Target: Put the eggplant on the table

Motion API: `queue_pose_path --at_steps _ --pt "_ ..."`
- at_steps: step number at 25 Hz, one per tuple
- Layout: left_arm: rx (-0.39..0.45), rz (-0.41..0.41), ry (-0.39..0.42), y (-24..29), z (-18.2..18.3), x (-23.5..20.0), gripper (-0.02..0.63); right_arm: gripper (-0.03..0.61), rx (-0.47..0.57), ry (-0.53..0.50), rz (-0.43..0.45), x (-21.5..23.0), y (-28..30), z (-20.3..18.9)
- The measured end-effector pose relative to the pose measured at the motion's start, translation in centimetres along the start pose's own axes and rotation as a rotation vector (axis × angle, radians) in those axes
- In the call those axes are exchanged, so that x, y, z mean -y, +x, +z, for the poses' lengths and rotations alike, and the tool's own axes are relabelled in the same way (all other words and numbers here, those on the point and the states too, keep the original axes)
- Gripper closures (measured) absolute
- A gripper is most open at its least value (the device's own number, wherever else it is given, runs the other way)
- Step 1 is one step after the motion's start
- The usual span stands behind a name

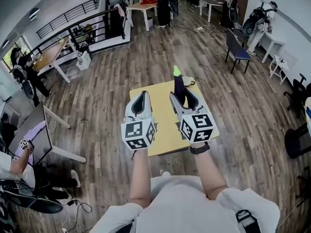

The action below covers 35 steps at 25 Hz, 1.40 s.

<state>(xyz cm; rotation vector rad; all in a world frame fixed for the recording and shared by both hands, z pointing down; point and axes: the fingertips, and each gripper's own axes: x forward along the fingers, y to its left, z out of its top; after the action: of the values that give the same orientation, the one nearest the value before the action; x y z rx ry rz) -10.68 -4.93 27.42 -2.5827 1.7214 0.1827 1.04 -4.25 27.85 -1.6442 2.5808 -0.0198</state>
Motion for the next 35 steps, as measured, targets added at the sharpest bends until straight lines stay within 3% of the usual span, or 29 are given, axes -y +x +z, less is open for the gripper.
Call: queue_pose_path --at_steps 7,18,26,35 --pt "-0.021 -0.007 -0.04 2.8 -2.2 -4.9 0.604 0.362 -0.031 0.0 -0.001 -1.3 5.4 -2.2" --pt "-0.103 0.008 -0.097 7.6 -6.3 -8.5 0.604 0.362 -0.125 0.016 0.026 -0.2 11.8 -5.7" --pt "-0.157 0.038 -0.103 11.6 -9.3 -10.9 0.604 0.362 -0.177 0.039 0.051 2.1 17.0 -8.6" --pt "-0.218 0.035 -0.138 16.5 -13.4 -10.6 0.604 0.362 -0.259 0.062 0.054 6.7 20.4 -12.2"
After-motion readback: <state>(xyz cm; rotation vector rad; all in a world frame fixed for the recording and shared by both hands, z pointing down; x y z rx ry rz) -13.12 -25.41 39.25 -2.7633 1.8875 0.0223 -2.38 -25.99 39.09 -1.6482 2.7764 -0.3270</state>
